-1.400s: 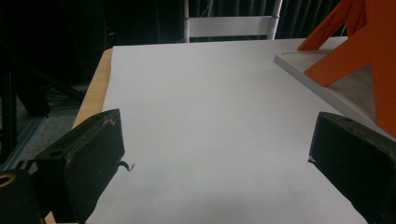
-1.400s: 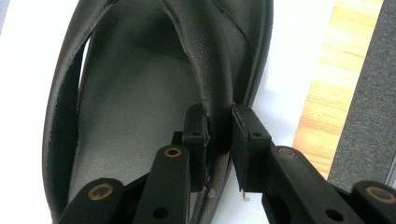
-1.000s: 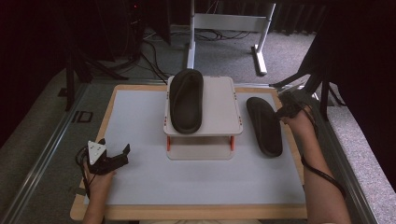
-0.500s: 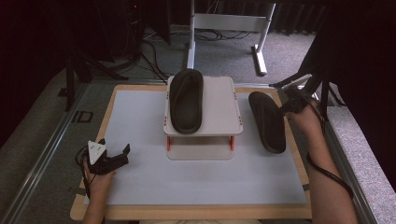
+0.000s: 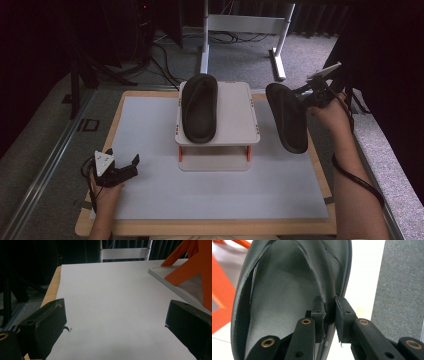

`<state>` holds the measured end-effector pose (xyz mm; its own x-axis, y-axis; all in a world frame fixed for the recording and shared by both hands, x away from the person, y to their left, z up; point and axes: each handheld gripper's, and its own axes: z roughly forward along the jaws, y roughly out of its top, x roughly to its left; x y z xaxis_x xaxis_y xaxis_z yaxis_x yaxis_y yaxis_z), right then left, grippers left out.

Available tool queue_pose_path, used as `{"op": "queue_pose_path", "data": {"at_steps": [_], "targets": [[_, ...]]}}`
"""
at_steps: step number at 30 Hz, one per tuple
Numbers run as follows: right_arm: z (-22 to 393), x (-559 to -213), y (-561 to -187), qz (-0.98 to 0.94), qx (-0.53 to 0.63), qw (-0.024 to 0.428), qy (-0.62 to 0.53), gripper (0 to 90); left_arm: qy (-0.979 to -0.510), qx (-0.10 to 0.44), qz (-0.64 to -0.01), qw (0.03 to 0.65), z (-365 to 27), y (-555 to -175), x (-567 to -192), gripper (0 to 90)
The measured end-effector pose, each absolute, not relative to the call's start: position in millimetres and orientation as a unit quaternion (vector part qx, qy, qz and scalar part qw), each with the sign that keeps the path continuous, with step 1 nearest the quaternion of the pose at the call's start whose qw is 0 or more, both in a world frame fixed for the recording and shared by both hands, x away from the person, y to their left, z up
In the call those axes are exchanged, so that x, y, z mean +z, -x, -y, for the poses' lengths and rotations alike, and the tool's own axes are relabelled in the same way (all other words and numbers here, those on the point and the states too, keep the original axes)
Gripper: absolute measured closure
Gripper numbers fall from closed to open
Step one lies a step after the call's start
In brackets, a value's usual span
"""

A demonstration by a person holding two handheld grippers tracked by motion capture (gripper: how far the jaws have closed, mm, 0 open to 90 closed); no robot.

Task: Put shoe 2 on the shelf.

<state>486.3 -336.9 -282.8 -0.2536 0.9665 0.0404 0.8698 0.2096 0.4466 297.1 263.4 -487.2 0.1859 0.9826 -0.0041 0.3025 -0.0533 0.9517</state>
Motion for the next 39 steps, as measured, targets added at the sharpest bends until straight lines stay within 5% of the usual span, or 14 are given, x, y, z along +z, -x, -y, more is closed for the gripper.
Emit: {"op": "queue_pose_path", "data": {"at_steps": [22, 39], "targets": [[265.8, -220.0, -491.3, -0.788, 0.218, 0.132, -0.561, 78.9, -0.622, 0.376, -0.516, 0.454, -263.0, -296.7, -487.2, 3.1], [199.1, -237.3, -505.2, -0.813, 0.186, 0.109, -0.541, 78.9, -0.624, 0.377, -0.512, 0.455, -262.8, -296.3, -487.2, 3.2]]}}
